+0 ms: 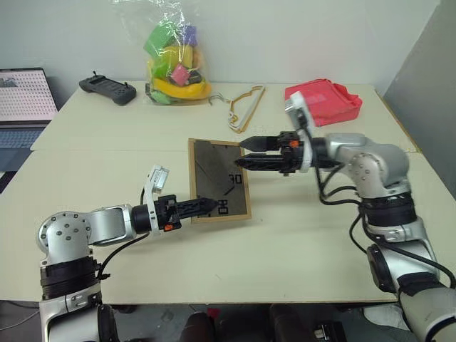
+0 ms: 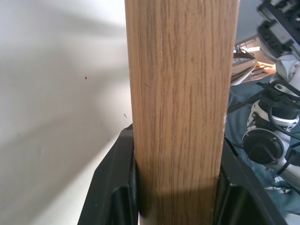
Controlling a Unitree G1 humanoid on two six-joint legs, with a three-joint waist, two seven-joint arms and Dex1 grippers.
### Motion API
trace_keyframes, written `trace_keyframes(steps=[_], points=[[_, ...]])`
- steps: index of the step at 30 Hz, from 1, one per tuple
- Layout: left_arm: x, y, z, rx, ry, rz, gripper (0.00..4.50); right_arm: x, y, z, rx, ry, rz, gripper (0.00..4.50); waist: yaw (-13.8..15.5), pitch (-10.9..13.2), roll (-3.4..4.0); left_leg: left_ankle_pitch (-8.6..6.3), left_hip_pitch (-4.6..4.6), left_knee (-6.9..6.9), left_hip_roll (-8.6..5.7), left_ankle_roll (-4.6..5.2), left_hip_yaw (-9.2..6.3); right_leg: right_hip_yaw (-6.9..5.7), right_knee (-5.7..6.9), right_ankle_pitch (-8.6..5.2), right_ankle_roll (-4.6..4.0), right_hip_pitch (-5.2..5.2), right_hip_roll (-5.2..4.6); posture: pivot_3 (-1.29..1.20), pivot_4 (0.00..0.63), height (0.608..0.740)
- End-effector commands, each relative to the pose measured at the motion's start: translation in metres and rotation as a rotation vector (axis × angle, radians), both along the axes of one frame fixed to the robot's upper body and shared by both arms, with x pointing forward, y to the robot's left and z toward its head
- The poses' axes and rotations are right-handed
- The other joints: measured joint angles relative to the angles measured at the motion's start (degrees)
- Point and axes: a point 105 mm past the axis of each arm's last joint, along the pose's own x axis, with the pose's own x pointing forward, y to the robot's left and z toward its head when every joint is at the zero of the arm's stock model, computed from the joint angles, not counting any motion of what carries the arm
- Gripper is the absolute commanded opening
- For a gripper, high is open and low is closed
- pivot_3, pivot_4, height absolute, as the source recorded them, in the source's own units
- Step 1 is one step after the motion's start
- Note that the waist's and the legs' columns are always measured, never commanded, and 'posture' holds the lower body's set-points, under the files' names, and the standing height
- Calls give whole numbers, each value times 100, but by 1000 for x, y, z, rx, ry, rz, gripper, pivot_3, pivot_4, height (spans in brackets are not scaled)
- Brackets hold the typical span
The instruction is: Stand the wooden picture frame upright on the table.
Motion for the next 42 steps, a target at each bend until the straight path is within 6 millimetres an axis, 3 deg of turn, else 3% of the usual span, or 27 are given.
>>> trace_keyframes(steps=[1,5,10,16,18,22,25,28,32,36,39,42], points=[[-2,-6,23,-13,-113,-38,1289,2,20,8,-9,-90,11,4428,14,0,0,2,-7,1,0,-3,-2,-3,0,0,0,-5,-1,0,150,740],[-3,-8,24,-13,-123,-43,1289,5,34,-1,-48,-129,0,4428,12,0,0,9,-19,1,1,-17,0,-3,0,0,0,-18,-4,0,150,740],[-3,-8,23,-10,-121,-35,1289,-21,42,0,-13,-132,126,4428,17,0,0,10,-22,2,0,-19,0,-4,5,0,0,-23,-5,0,150,740],[-6,-6,17,-19,-90,-43,1289,-64,11,10,33,-14,315,4428,70,0,0,9,-26,2,-1,-17,-1,-7,1,0,0,-23,-7,0,150,740],[-7,-7,16,-31,-76,-53,1289,-63,1,7,18,-5,285,4428,73,0,0,2,-24,2,-2,-4,-1,-5,3,0,0,-23,-7,0,150,740],[-14,-10,15,-69,-42,-96,1289,-35,-22,5,0,-60,80,4428,57,0,0,-1,-19,2,-1,3,-3,-3,8,0,0,-23,-2,0,150,740],[-18,-14,16,-119,-9,-132,1289,-11,-57,8,-43,-230,-113,4428,74,1,-2,-2,-22,2,-1,4,-3,-4,3,0,0,-23,-2,0,150,740],[-21,-13,16,-156,32,-149,1289,-4,-82,6,-104,-439,-200,4428,124,3,-5,-2,-27,2,-4,4,1,-3,-5,0,1,-23,-7,0,150,740],[-28,-16,23,-233,92,-187,1289,4,-104,-26,-350,-1083,-229,4428,124,2,-7,-2,-23,2,-2,4,-1,-3,-3,0,1,-20,-6,0,150,740],[-33,-18,24,-252,125,-211,1289,-1,-91,-36,-323,-1528,-158,4428,85,7,-4,2,-9,3,-4,-2,21,18,7,1,4,-20,-7,0,150,740],[-37,-21,25,-256,126,-240,1289,-2,-73,-38,-247,-1667,-129,4428,10,7,-3,11,0,1,-1,-20,22,21,12,1,2,-19,-1,0,150,740],[-39,-23,24,-253,128,-252,1289,-3,-56,-28,-137,-1749,-156,4428,-5,7,-3,16,1,-1,2,-29,19,20,11,1,1,-19,1,0,150,740]])
